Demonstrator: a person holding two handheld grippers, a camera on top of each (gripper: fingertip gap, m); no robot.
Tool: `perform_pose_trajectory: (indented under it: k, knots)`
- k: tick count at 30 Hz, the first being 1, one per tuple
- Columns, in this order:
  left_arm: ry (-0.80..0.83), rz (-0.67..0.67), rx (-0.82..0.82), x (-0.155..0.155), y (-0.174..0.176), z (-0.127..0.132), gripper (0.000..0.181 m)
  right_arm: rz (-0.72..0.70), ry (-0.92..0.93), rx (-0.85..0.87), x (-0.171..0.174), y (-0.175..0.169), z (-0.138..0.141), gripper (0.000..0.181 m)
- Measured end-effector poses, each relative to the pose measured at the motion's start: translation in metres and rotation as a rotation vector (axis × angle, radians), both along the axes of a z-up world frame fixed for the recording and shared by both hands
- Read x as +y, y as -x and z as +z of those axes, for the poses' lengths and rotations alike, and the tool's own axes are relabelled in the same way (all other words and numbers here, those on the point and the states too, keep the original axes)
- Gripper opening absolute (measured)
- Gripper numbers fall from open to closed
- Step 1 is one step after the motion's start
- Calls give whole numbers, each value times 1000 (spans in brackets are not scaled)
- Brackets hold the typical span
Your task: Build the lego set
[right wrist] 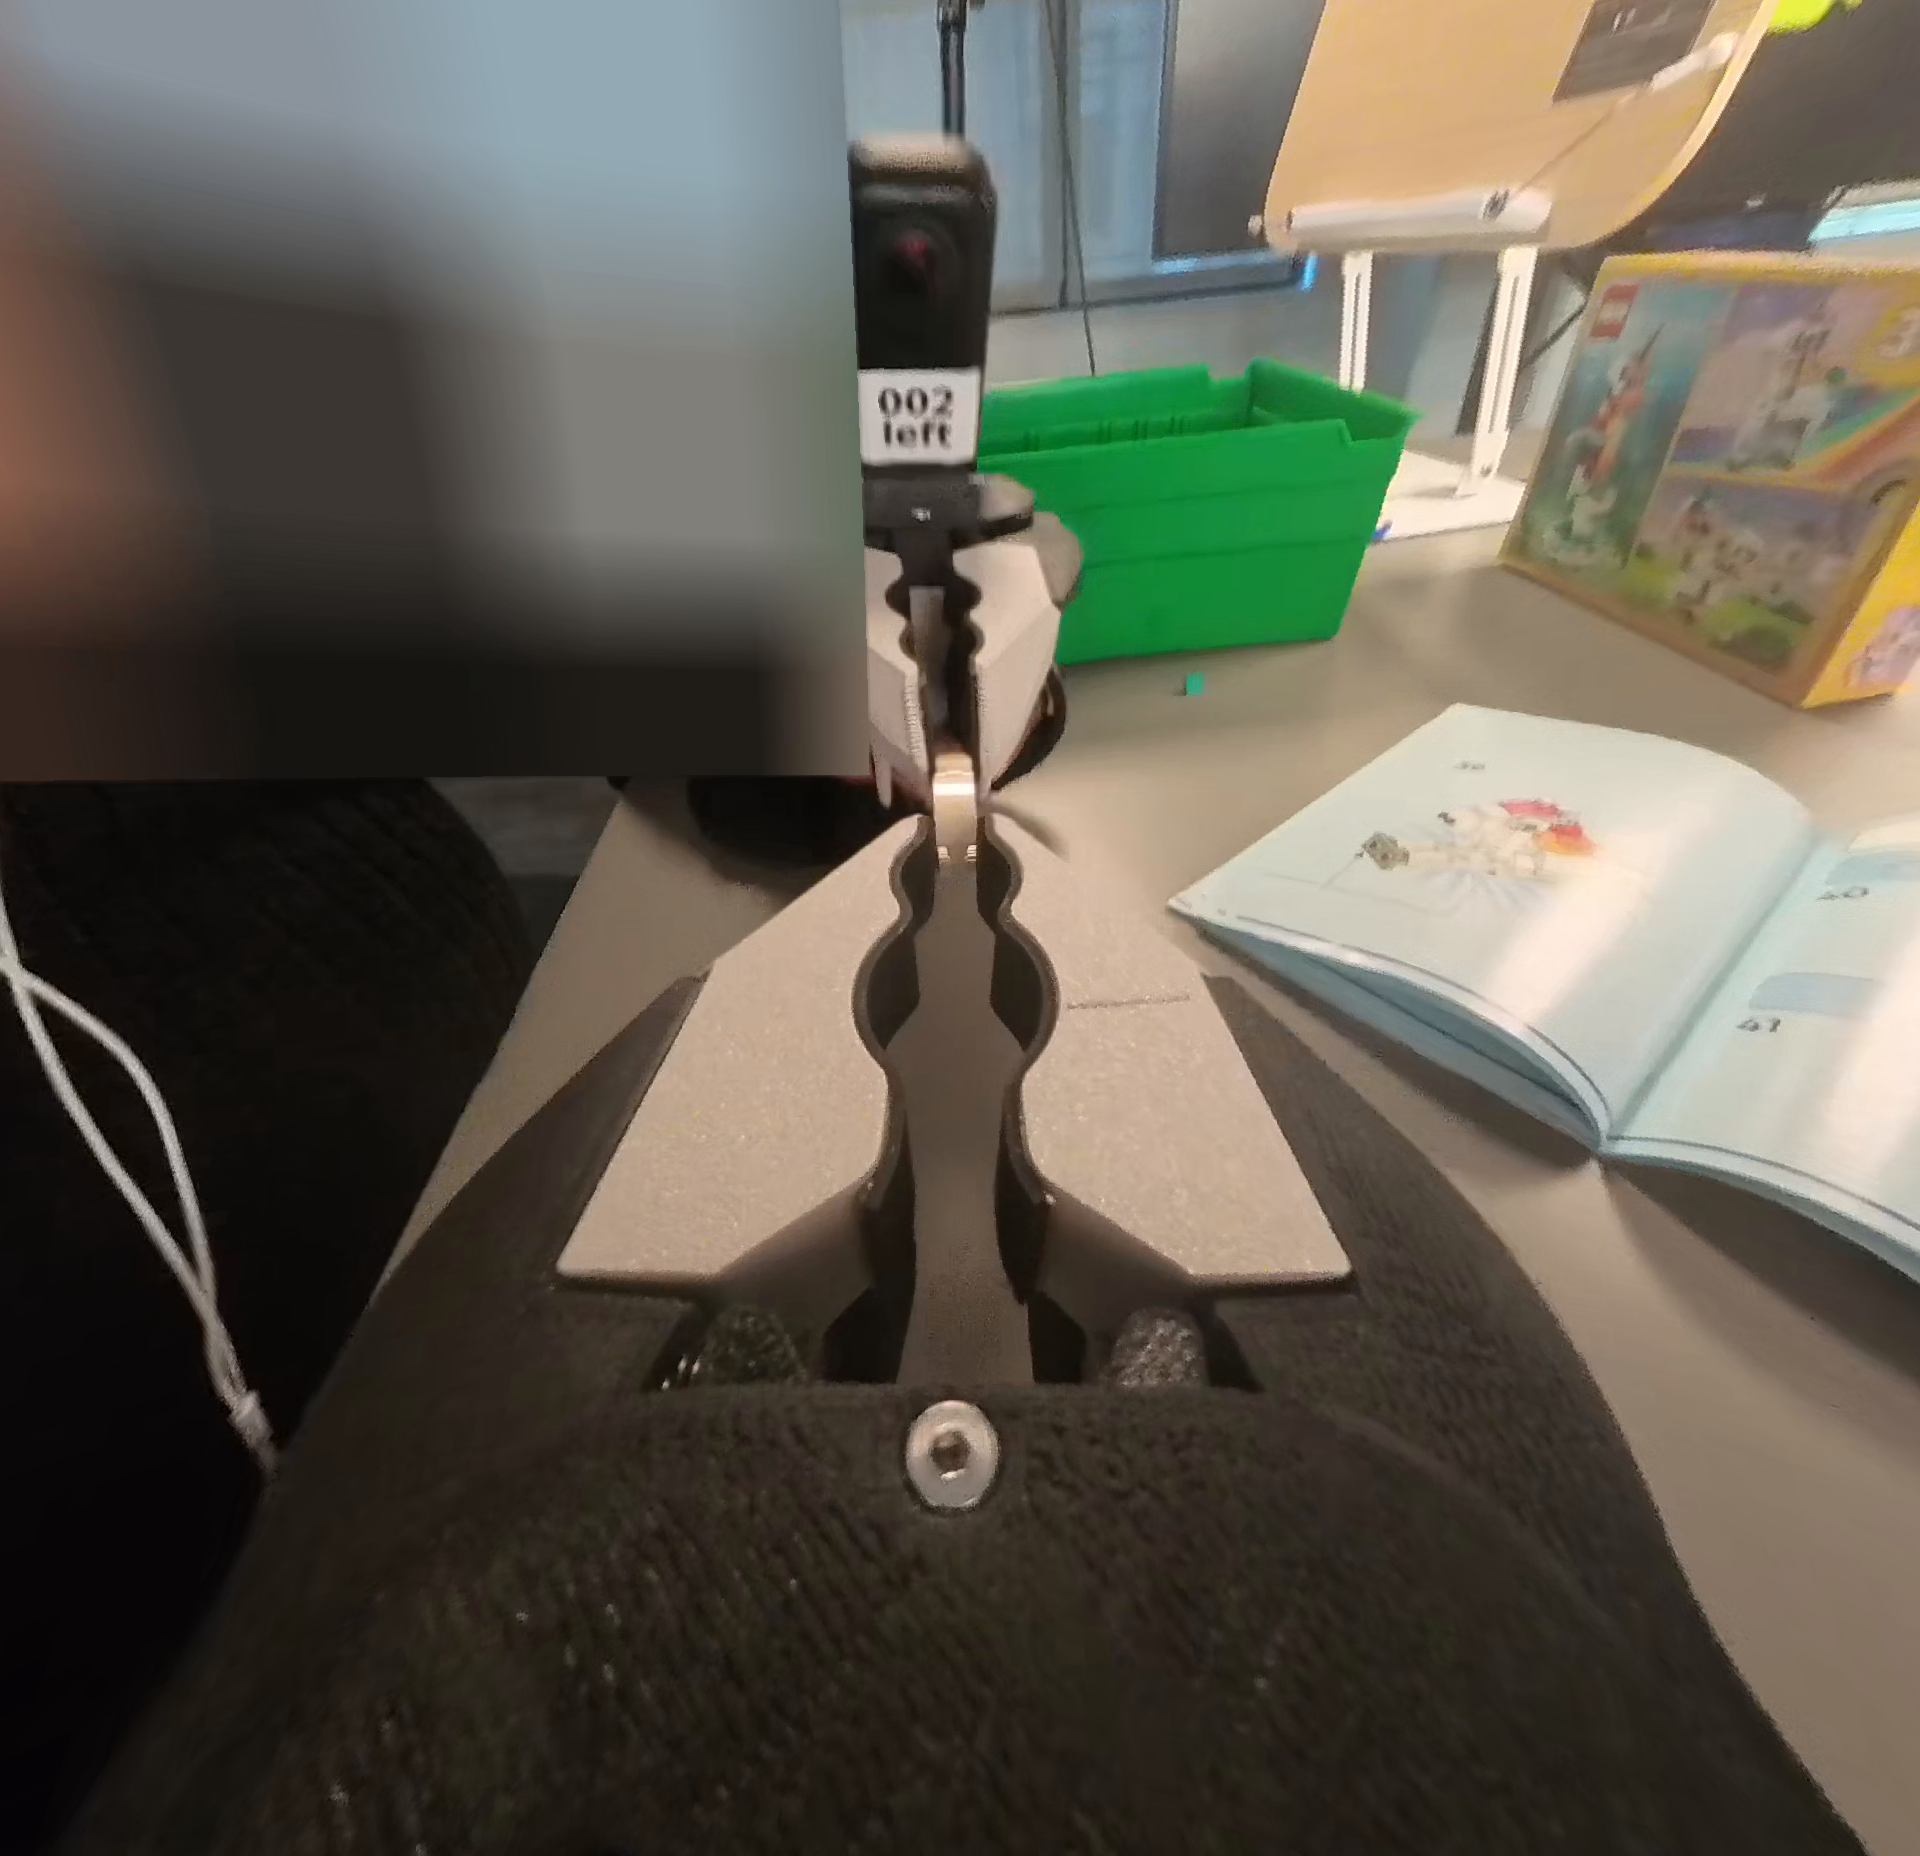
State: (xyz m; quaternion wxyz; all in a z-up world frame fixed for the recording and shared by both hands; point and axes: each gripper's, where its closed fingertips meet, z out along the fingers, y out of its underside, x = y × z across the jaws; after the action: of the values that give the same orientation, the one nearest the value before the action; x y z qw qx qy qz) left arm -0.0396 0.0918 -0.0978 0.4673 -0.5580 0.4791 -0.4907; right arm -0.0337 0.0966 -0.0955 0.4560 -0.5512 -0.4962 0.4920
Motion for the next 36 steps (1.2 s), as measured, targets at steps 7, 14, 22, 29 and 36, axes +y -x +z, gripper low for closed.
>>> perform_pose_trajectory:
  k: [7, 14, 22, 29, 36]
  knots:
    - [3, -26, 210, -2, -4, -29, 8, 36, 108, -180, -1, -4, -28, 6]
    - [-76, 20, 184, -1, -2, -24, 30, 62, 377, -124, 2, -7, -26, 6]
    - [-485, 121, 247, 0, -5, -27, 26, 74, 555, -75, 11, -18, -22, 6]
    - [-681, 143, 327, -2, -8, -35, 8, 123, 547, -129, -1, -15, -29, 6]
    - [-574, 153, 371, 7, -3, -40, 6, 25, 249, -145, 10, -15, -29, 26]
